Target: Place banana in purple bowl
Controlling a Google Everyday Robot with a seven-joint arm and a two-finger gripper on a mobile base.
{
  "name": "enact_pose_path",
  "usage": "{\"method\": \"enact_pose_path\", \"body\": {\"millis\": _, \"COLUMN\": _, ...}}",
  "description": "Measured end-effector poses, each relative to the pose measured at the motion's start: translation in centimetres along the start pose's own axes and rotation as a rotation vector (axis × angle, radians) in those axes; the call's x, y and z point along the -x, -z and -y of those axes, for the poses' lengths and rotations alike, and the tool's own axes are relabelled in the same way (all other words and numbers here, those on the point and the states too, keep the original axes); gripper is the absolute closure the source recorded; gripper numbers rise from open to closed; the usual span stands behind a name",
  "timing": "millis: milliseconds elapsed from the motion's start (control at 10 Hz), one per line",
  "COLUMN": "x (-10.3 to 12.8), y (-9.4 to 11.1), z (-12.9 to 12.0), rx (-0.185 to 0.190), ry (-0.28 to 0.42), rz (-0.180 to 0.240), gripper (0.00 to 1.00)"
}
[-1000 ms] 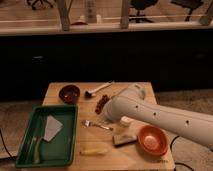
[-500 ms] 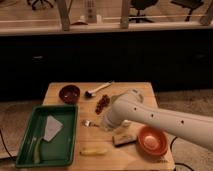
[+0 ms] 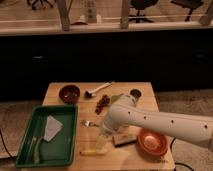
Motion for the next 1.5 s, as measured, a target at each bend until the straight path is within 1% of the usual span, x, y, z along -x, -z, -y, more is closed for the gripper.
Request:
{"method": "enact_pose_path", "body": {"millis": 100, "x": -0.5, "y": -1.5, "z": -0.7, "rx": 0.018, "ry": 0.018, "rz": -0.022, "gripper": 0.20}}
{"method": "enact_pose_path", "body": {"millis": 300, "x": -1.0, "y": -3.3, "z": -1.1, "rx": 0.027, "ry": 0.034, "rz": -0.044, "gripper": 0.20}}
{"method": "enact_pose_path", "body": {"millis": 600, "x": -2.8, "y": -5.6, "z": -1.6, "rx": 0.040, "ry": 0.036, "rz": -0.052, "gripper": 0.20}}
{"method": "enact_pose_path", "body": {"millis": 800, "x": -3.9, "y": -6.3, "z": -1.9, "rx": 0.044, "ry": 0.029, "rz": -0.049, "gripper": 0.20}}
{"method": "enact_pose_path", "body": {"millis": 1100, "x": -4.5, "y": -7.0, "z": -2.1, "rx": 0.049, "ry": 0.033, "rz": -0.050, "gripper": 0.20}}
{"method": "enact_pose_path", "body": {"millis": 1200, "x": -4.7, "y": -7.1, "z": -2.2, "rx": 0.046, "ry": 0.036, "rz": -0.051, "gripper": 0.22}}
{"method": "enact_pose_path", "body": {"millis": 1400, "x": -4.5, "y": -7.0, "z": -2.2, "rx": 0.039, "ry": 0.040, "rz": -0.054, "gripper": 0.40}}
{"method": "enact_pose_path", "body": {"millis": 1500, "x": -4.3, "y": -6.9, "z": -2.1, "rx": 0.036, "ry": 0.044, "rz": -0.055, "gripper": 0.53}}
